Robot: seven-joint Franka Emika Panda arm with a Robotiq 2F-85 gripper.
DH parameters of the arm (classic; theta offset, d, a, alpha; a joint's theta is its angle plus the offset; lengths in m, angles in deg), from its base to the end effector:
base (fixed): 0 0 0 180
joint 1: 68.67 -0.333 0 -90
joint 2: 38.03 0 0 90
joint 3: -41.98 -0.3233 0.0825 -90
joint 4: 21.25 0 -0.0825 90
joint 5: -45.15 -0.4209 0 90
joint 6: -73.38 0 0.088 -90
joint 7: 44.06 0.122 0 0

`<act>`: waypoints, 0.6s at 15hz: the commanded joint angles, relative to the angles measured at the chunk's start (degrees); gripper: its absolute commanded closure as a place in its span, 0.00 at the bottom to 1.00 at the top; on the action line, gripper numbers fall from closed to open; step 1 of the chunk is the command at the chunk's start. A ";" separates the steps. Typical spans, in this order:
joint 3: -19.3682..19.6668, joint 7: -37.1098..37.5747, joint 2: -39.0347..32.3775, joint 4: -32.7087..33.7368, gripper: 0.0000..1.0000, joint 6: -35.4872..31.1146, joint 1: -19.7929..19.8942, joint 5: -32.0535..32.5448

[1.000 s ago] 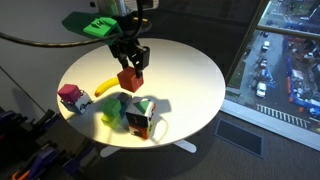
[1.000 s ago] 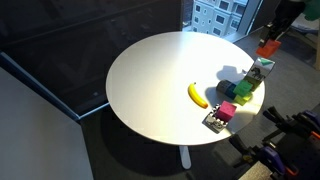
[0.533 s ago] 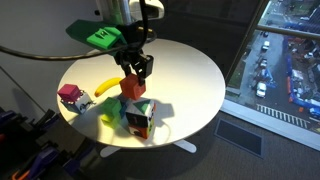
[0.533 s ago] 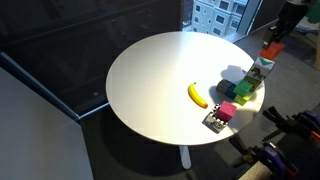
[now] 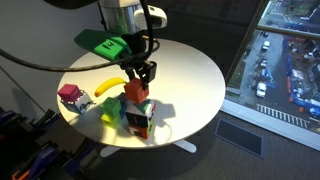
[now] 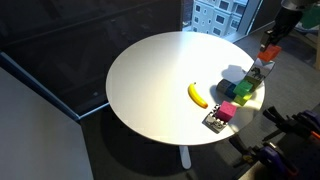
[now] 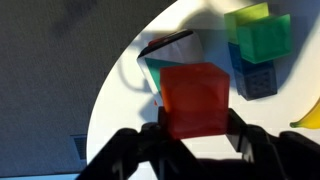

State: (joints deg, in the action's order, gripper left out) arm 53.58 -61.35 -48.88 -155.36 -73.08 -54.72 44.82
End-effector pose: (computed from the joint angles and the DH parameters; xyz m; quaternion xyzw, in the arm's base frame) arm 0.4886 -0.2362 0.2202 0.9971 -0.0723 0.0077 0.0216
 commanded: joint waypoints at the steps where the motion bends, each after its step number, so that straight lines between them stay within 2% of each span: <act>1: -0.53 -1.60 -1.83 1.72 0.67 -1.62 1.06 -0.75; 9: -0.94 -1.74 -3.69 2.36 0.67 -1.61 1.41 -0.83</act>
State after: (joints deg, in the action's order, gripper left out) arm 53.56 -61.35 -51.73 -154.39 -75.15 -54.69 44.82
